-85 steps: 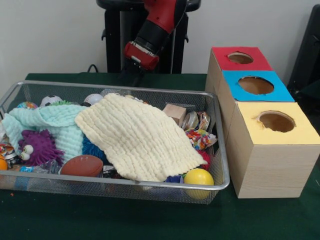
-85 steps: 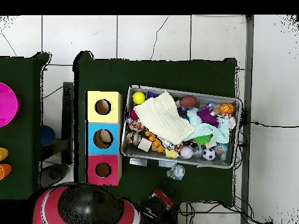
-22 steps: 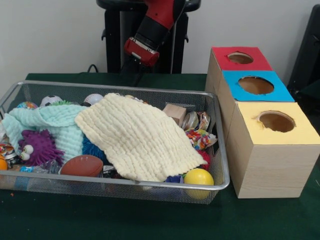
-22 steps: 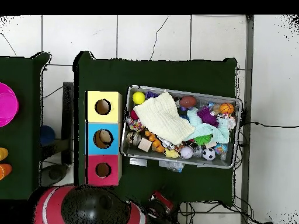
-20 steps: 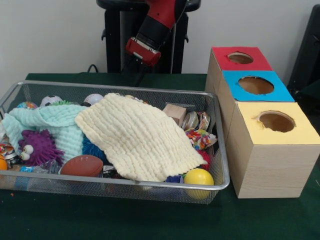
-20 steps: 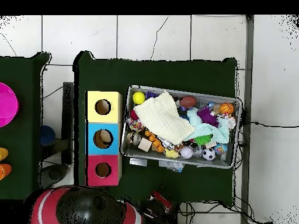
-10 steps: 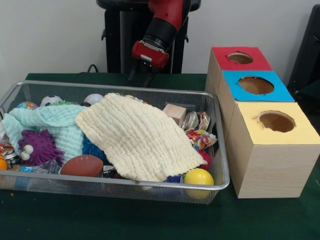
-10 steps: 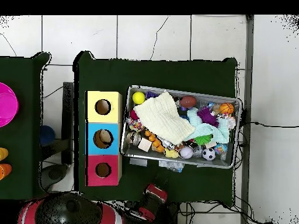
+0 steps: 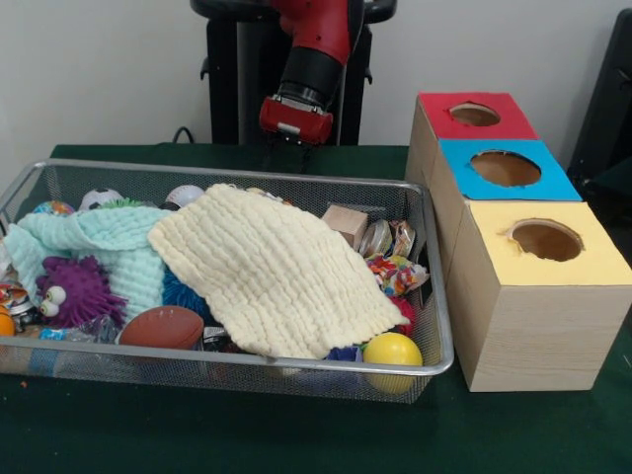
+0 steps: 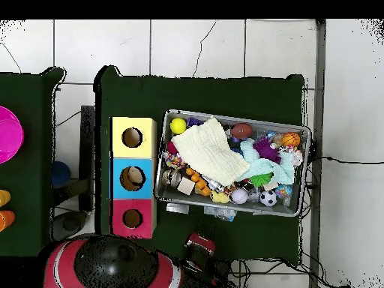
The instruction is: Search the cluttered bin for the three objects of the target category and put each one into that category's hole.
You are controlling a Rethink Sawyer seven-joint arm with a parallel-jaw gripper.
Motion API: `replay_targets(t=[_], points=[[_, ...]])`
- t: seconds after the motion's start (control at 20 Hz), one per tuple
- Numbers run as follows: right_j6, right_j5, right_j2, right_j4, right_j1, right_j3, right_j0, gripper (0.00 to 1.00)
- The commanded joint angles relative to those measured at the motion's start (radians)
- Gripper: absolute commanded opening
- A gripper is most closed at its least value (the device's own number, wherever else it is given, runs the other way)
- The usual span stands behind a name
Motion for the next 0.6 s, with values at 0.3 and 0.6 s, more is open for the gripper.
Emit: replay_targets(t=[0.3,0.6], points=[[0.014,0.315,0.090,-0.233,0.035,-0.132,-0.117,1.00],[0.012,0.335,0.098,-0.222,0.024,-0.128,-0.112,1.00]])
